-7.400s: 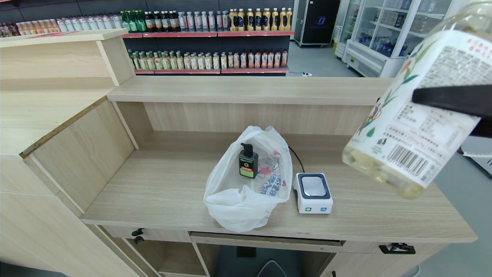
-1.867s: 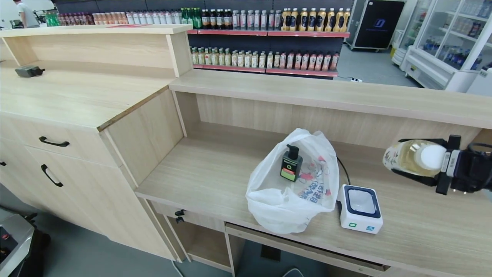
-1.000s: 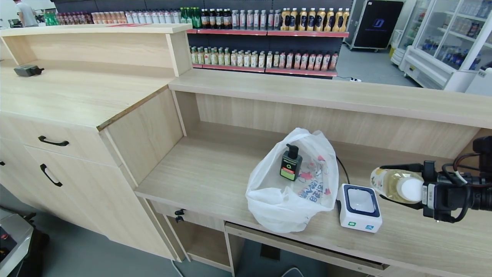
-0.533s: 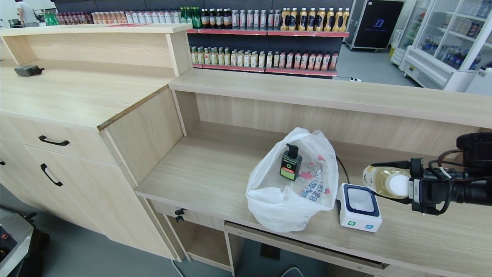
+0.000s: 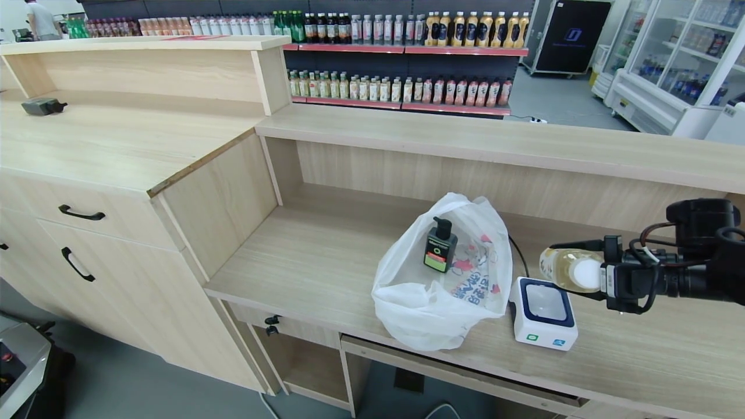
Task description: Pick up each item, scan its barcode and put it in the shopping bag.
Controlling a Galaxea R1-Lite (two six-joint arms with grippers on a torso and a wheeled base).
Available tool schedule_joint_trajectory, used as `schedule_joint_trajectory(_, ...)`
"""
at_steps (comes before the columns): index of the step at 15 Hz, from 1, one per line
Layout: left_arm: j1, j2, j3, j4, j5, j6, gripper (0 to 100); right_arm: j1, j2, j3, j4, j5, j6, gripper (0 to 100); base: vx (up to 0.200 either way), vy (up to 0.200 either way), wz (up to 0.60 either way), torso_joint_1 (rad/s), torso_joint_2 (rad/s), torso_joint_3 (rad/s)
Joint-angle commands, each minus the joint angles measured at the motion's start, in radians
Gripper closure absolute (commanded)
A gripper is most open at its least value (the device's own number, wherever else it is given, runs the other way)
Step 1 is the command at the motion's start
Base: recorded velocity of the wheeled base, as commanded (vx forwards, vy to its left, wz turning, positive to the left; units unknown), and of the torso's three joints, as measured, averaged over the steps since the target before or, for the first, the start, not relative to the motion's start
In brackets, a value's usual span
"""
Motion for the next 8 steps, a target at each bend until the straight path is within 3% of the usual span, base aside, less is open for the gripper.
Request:
schedule_joint_trajectory(1,0.000,0.000,0.000,0.000,0.000,0.000,100,-0.001,0.023,-0.004,0.000,0.001,-0.004,100,0.000,0.000,0.00,0.000,0.00,0.000)
schedule_joint_trajectory(8,0.000,0.000,0.000,0.000,0.000,0.000,100,0.012,0.063,-0.033,0.000,-0.002,-0.022,100,0.000,0.000,0.00,0.000,0.00,0.000)
